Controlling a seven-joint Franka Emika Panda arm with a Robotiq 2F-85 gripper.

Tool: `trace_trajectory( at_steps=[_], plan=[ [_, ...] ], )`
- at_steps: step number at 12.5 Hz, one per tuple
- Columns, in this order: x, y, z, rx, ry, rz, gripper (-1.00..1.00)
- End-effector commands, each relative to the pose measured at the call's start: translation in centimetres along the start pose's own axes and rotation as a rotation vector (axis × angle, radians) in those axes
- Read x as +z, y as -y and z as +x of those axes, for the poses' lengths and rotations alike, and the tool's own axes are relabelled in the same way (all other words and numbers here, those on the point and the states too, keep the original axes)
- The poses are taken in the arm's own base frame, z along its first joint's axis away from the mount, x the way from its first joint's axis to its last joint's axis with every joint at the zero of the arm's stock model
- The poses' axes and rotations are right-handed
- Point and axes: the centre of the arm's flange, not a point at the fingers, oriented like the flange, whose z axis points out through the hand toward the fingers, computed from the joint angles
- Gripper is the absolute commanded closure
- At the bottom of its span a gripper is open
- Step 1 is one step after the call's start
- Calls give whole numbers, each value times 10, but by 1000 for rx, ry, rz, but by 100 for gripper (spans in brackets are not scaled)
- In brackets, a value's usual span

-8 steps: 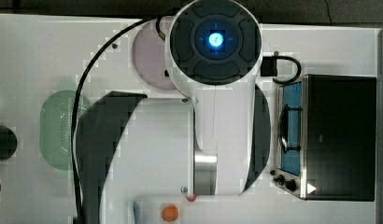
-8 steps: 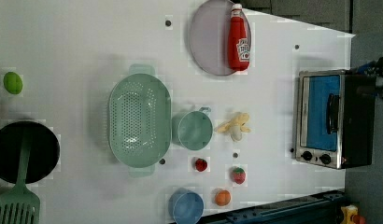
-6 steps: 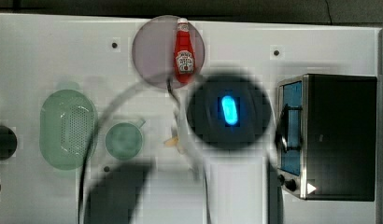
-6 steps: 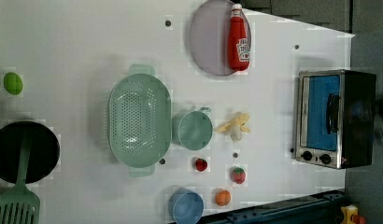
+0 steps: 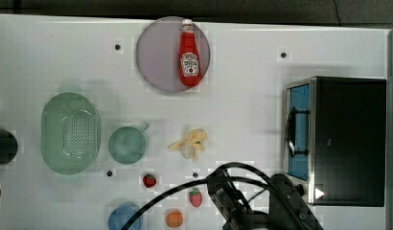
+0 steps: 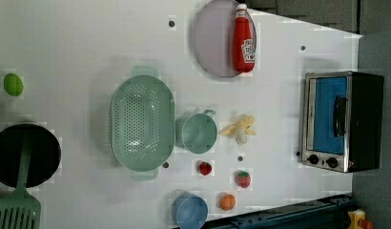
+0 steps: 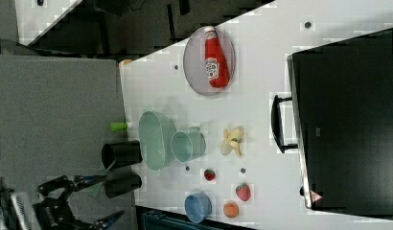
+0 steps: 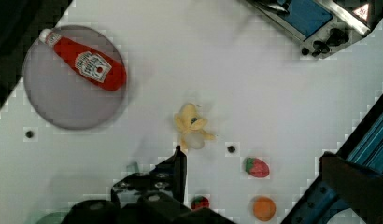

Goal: Pick banana from table and place on oven.

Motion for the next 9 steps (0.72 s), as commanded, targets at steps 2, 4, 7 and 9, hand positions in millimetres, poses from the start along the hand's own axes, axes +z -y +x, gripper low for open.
trace_trajectory(
  at_steps=[2,4,7,9],
  plan=[
    [92,48,5,-4,116,-135,-100],
    [127,62,12,-9,125,-151,-100],
    [188,81,18,-20,120,-154,-100],
    [233,89,17,-32,111,-144,-100]
  ],
)
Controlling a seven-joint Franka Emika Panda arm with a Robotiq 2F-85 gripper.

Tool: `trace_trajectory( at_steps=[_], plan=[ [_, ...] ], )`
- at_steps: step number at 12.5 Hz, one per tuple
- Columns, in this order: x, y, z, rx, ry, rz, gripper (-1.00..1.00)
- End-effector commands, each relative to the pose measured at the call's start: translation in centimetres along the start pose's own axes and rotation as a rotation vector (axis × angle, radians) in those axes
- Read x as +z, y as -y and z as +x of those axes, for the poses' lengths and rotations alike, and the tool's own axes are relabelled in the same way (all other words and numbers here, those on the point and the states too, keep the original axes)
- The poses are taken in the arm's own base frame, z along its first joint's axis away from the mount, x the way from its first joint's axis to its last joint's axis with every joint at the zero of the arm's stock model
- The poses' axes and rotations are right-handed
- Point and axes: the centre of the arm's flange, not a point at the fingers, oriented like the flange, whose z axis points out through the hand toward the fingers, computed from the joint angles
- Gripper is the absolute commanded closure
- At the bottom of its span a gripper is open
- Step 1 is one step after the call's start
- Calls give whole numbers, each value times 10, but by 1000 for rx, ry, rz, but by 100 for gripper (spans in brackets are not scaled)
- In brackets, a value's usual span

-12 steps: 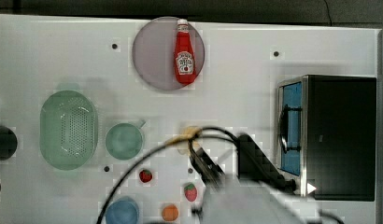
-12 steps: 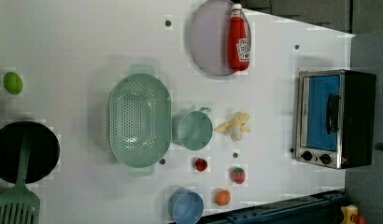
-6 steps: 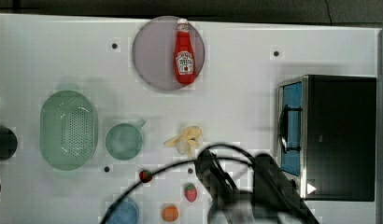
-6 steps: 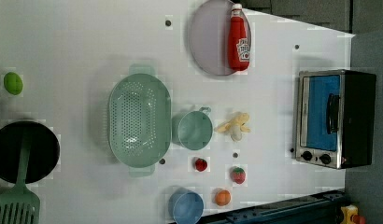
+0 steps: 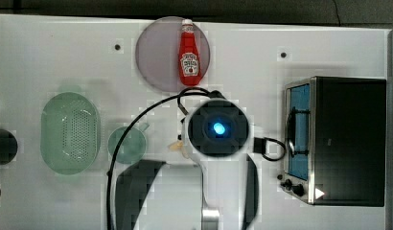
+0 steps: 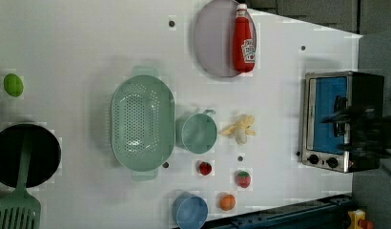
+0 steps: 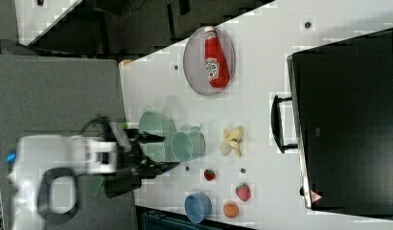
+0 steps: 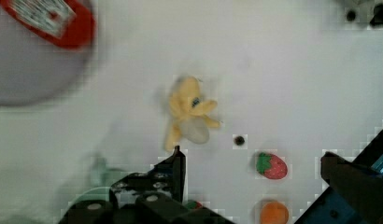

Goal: Pick banana from table and place on oven.

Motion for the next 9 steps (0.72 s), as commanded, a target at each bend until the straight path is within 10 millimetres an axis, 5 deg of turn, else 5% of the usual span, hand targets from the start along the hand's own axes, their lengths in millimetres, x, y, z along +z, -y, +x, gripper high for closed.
trace_trajectory(
  at_steps=[1,6,9],
  plan=[
    [16,1,7,41,-65,69,-100],
    [138,24,3,3,-58,56,-100],
    [194,37,0,-18,-52,54,-100]
  ],
)
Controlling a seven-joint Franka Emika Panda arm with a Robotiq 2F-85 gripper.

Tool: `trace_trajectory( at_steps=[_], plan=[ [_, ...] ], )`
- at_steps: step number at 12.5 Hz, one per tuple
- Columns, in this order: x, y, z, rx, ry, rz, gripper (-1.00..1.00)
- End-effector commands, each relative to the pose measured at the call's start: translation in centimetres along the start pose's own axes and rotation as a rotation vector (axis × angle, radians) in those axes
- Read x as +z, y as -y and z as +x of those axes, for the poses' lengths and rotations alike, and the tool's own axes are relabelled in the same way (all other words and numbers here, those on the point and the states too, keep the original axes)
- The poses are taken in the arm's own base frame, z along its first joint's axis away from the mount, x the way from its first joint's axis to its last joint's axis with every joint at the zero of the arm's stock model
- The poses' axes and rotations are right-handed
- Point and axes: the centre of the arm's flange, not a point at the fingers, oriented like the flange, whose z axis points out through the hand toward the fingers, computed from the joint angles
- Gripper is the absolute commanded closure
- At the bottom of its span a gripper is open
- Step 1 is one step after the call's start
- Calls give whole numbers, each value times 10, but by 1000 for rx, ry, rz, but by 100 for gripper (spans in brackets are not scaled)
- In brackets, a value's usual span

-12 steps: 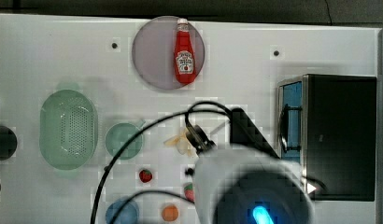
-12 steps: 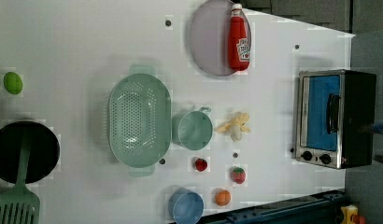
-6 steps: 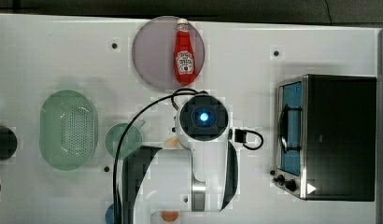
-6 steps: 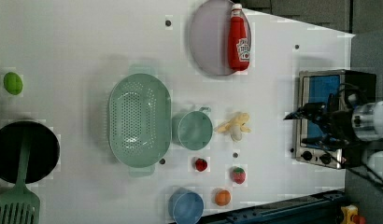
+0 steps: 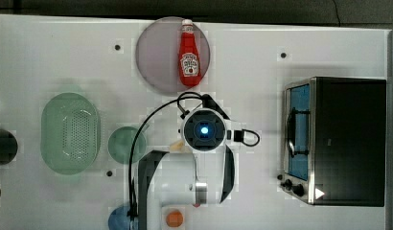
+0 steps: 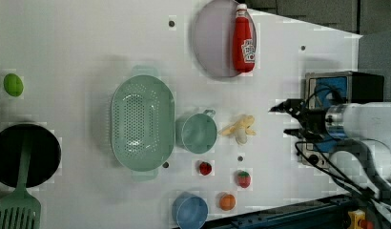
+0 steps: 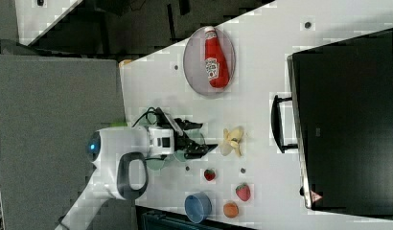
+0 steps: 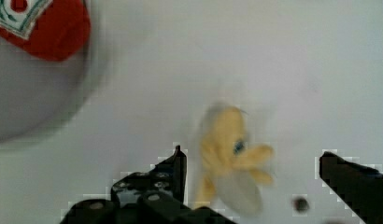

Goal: Pick banana from table and place on oven.

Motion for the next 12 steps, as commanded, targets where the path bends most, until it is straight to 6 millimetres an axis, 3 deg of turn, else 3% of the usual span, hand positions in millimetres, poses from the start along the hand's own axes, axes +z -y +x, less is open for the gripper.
trace_trajectory(
  at_steps=[1,5,7,12],
  plan=[
    [57,6,-22,0,34,-28,-100],
    [110,15,-38,-32,58,-39,-100],
    [125,16,-43,-41,62,-35,-92],
    [128,19,-45,-45,47,-11,27]
  ],
)
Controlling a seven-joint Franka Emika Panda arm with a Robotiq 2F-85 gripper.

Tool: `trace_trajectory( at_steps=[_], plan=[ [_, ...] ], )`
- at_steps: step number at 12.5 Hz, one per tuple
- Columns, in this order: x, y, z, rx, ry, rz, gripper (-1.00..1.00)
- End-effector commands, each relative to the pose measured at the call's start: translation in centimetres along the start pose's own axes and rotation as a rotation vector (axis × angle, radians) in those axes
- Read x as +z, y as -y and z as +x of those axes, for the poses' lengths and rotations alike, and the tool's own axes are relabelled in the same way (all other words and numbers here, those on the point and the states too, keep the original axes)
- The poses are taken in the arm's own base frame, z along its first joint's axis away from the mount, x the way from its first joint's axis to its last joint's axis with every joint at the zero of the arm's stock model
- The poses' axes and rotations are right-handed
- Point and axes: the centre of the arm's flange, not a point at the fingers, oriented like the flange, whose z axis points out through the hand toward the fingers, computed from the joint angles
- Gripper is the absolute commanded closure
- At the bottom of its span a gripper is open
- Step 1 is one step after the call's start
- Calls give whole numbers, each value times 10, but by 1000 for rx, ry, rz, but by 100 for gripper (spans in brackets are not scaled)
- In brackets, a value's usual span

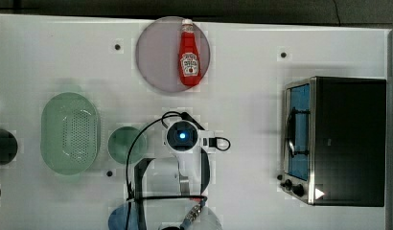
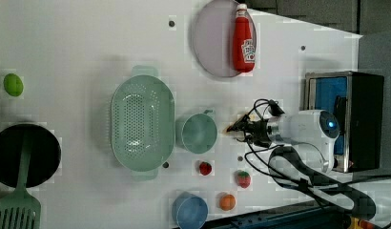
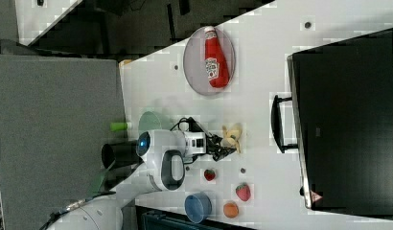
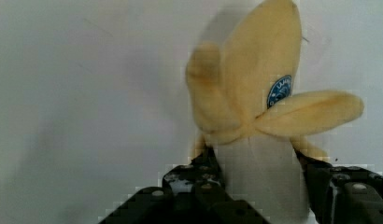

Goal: Pick banana from table and place on oven.

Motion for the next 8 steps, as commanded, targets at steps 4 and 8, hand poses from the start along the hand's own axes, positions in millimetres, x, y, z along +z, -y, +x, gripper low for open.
trace_trajectory(
  at_steps=[4,8],
  plan=[
    [-47,11,14,43,-82,88,51],
    [-153,17,21,47,-198,200,51]
  ],
)
